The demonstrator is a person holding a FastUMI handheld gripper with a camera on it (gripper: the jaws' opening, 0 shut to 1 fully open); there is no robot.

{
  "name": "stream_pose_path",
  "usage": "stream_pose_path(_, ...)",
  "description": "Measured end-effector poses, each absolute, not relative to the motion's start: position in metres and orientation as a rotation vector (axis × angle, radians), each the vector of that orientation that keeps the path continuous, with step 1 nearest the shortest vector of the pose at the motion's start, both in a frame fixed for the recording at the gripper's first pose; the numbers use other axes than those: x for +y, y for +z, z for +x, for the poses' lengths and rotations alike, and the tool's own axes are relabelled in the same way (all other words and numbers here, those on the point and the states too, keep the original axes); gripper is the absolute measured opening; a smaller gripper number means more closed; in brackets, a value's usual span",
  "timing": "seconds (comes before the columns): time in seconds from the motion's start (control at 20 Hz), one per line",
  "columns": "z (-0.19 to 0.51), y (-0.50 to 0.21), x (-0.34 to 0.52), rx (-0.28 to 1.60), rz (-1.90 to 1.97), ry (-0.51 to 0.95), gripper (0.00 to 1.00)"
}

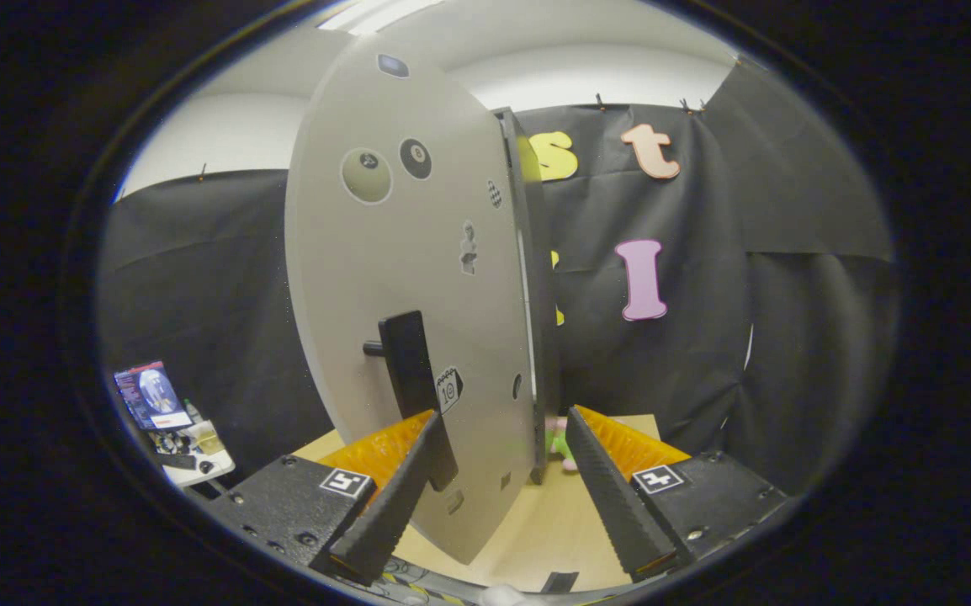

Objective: Open the shoe cabinet door, grab the shoes and put them into the shoe cabinet, then close the shoe cabinet door.

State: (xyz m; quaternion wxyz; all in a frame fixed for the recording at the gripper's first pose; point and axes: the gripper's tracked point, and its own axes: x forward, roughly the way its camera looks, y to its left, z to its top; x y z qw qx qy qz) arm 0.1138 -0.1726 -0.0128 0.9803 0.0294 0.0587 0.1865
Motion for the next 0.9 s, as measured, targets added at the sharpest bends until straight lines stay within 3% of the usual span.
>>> stream_pose_path(0.45, 0.113, -0.013, -0.075, 0.076, 0.079, 0.239, 0.98)
stream_pose_path(0.9, 0.133, -0.013, 0.028, 0.073, 0.007, 0.341, 0.99)
